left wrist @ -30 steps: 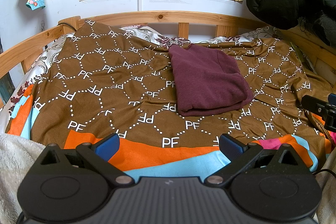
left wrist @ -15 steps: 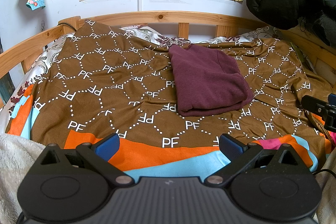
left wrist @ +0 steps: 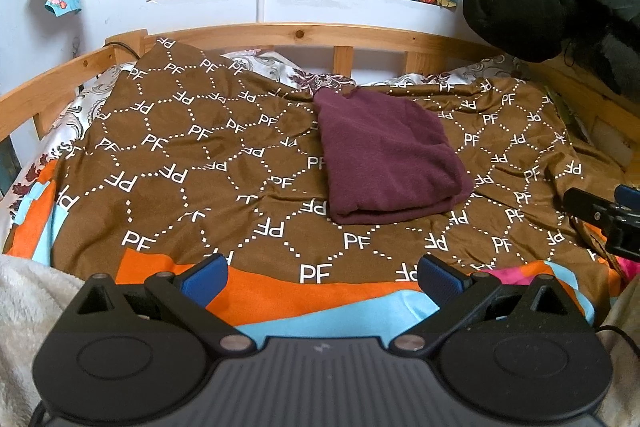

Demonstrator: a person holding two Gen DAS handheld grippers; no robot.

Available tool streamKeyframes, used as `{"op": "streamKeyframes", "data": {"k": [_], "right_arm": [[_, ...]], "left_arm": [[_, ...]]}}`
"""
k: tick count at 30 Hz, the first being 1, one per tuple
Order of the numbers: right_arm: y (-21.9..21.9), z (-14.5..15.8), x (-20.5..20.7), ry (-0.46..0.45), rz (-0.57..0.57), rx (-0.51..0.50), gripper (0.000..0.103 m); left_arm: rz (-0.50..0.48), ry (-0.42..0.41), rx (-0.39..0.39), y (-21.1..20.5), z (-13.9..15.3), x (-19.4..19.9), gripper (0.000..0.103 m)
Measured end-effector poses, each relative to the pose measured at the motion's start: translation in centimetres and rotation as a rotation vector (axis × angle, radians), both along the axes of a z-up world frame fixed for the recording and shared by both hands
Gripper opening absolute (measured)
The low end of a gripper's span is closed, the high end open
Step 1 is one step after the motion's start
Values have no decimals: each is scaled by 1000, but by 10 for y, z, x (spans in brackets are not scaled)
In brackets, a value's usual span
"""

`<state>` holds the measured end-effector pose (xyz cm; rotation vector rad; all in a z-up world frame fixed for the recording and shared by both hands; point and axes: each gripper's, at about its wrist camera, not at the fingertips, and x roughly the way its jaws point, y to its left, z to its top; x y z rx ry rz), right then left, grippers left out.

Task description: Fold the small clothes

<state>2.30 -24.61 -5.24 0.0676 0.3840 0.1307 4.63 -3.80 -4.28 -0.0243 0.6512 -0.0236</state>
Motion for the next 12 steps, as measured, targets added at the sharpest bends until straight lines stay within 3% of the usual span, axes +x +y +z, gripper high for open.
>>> {"op": "streamKeyframes", "data": {"k": [12], "right_arm": [[0,1,0,0,0,0,102]], "left_arm": [[1,4,5,-3,0,1,102]]}}
